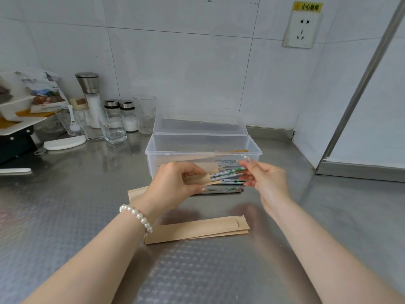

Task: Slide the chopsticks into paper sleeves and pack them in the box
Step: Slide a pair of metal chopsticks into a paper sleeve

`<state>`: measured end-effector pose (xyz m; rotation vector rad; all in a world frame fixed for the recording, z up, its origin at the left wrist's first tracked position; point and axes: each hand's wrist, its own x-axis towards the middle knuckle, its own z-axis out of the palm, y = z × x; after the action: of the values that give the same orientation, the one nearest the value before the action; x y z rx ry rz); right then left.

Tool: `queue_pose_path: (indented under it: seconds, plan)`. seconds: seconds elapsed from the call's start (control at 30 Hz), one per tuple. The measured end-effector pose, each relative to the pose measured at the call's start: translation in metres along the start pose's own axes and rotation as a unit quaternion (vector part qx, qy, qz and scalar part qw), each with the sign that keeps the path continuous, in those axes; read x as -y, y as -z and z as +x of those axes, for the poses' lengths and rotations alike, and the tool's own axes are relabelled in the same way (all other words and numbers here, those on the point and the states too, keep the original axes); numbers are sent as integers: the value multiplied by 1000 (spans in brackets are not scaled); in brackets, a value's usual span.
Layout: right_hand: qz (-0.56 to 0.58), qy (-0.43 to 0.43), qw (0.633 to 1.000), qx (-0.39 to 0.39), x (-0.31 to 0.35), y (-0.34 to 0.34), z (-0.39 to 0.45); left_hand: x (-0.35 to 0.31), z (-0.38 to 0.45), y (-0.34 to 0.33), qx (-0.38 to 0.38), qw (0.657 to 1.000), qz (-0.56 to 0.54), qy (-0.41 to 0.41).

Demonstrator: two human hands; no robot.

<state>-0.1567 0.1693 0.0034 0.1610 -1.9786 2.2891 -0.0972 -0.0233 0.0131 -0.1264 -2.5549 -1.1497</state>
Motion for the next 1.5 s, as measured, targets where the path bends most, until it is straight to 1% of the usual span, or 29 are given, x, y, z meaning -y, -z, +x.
queue_pose_path:
  seconds: [0.1, 0.23, 0.43, 0.53, 0.7, 0.77, 0.87, 0.93, 1.03, 1.07, 1.13, 1.2, 1.27, 1.33, 1.5]
  plan:
    - [-3, -23, 999, 33, 1, -2, -3, 2, 0, 0, -3, 1000, -1, 0]
    - [-4, -50, 998, 50, 4, -3, -6, 2, 0, -1, -5, 1000, -2, -1]
    - [-20, -57, 995, 79, 6, -4, -9, 3, 1, -1, 0, 1000, 0, -7]
    - [-21, -65, 994, 80, 7, -5, -9, 4, 1, -1, 2, 1000, -1, -8]
    - [39, -94, 993, 57, 11, -5, -8, 1, -1, 2, 3, 1000, 22, -12]
    - [64, -102, 992, 45, 13, -2, -7, 1, 0, 7, -14, 999, 39, -2]
    - [92, -106, 990, 21, 16, 5, -3, 4, 5, 17, -90, 994, 60, 35]
    - [105, -105, 989, 4, 18, 11, -1, 6, 9, 24, -137, 988, 14, 76]
    - [127, -104, 986, -12, 18, 16, 2, 11, 15, 30, -188, 962, -145, 132]
    - [134, -107, 985, -13, 18, 16, 2, 11, 17, 31, -192, 949, -204, 147]
    - [144, -110, 983, -12, 17, 14, 1, 11, 18, 30, -171, 921, -304, 172]
    - [141, -100, 985, -18, 16, 10, 0, 8, 17, 28, -146, 895, -378, 184]
    - [104, -83, 991, -30, 14, 4, -3, 3, 15, 25, -127, 879, -417, 195]
    - [42, -67, 996, -34, 12, -3, -6, -1, 13, 25, -119, 867, -441, 199]
    - [-75, -31, 997, 6, 16, -5, -9, -1, 15, 31, -129, 842, -480, 210]
